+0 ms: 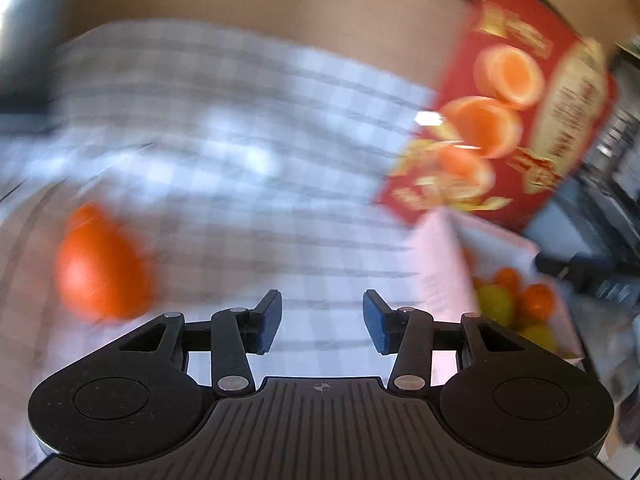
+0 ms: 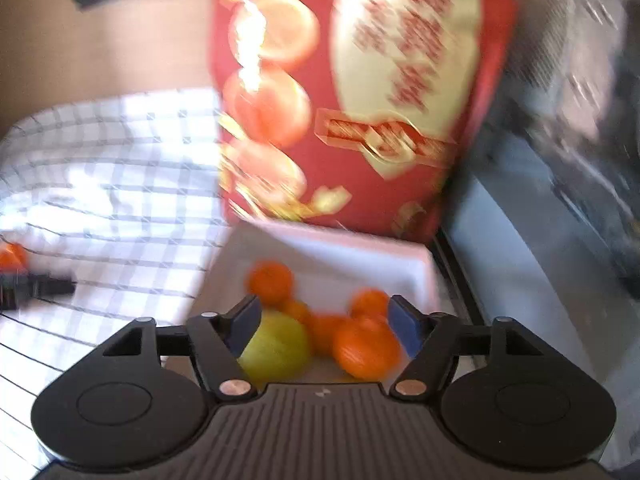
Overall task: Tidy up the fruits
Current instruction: 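Open the left gripper over the pink box while the right lowers its tangerine inside, then grasp the large orange on the cloth with the right gripper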
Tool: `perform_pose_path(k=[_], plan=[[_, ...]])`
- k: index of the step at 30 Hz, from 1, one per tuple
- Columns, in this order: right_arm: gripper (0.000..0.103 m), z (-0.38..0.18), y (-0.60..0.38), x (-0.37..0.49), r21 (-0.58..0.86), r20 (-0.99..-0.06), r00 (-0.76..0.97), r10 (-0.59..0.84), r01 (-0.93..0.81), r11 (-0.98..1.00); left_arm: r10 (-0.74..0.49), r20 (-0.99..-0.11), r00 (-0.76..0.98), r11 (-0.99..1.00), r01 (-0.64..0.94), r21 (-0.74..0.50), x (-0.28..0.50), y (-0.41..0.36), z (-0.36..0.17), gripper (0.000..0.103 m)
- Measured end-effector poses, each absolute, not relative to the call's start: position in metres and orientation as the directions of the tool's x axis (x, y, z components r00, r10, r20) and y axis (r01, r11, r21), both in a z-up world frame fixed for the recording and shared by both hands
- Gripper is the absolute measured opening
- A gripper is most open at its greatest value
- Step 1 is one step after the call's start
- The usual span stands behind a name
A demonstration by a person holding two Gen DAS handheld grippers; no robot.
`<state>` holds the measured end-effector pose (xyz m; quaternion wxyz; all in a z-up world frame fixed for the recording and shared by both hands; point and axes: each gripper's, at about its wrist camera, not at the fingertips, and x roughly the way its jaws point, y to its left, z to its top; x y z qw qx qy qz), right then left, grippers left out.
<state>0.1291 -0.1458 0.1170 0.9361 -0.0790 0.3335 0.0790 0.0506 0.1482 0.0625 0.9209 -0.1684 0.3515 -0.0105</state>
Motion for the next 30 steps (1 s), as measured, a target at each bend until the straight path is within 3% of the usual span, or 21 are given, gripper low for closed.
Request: perform_pose_path(k=[5, 13, 19, 21, 28, 30], plan=[[0.077, 0.124, -0.074, 0.123, -0.084, -0.652, 0.726, 0.218, -0.355, 0.931, -0.017, -0.655, 0.755, 0.887, -0.291, -0.358, -0.005, 0.228, 0.048, 0.050], [0.077, 0.105, 0.074, 0.107, 0.002, -0.716, 0.542, 0.440, -0.628, 0.778, 0.051, -0.628, 0.777, 0.834, -0.379, -0.402, -0.064, 0.301, 0.041, 0.050], [0.077, 0.068, 0.159, 0.135, 0.089, -0.778, 0.425, 0.463, -0.655, 0.750, 0.021, -0.627, 0.779, 0.812, -0.380, -0.444, -0.084, 0.327, 0.025, 0.050], [0.085, 0.061, 0.179, 0.138, 0.058, -0.777, 0.426, 0.464, -0.685, 0.726, 0.018, -0.621, 0.784, 0.818, -0.369, -0.442, -0.082, 0.333, 0.025, 0.050], [0.085, 0.043, 0.214, 0.147, 0.106, -0.818, 0.329, 0.472, -0.720, 0.686, -0.010, -0.592, 0.806, 0.839, -0.315, -0.443, -0.061, 0.343, 0.027, 0.050], [0.075, 0.039, 0.218, 0.147, 0.135, -0.821, 0.305, 0.482, -0.717, 0.684, 0.000, -0.590, 0.807, 0.837, -0.323, -0.442, -0.056, 0.345, 0.028, 0.050]])
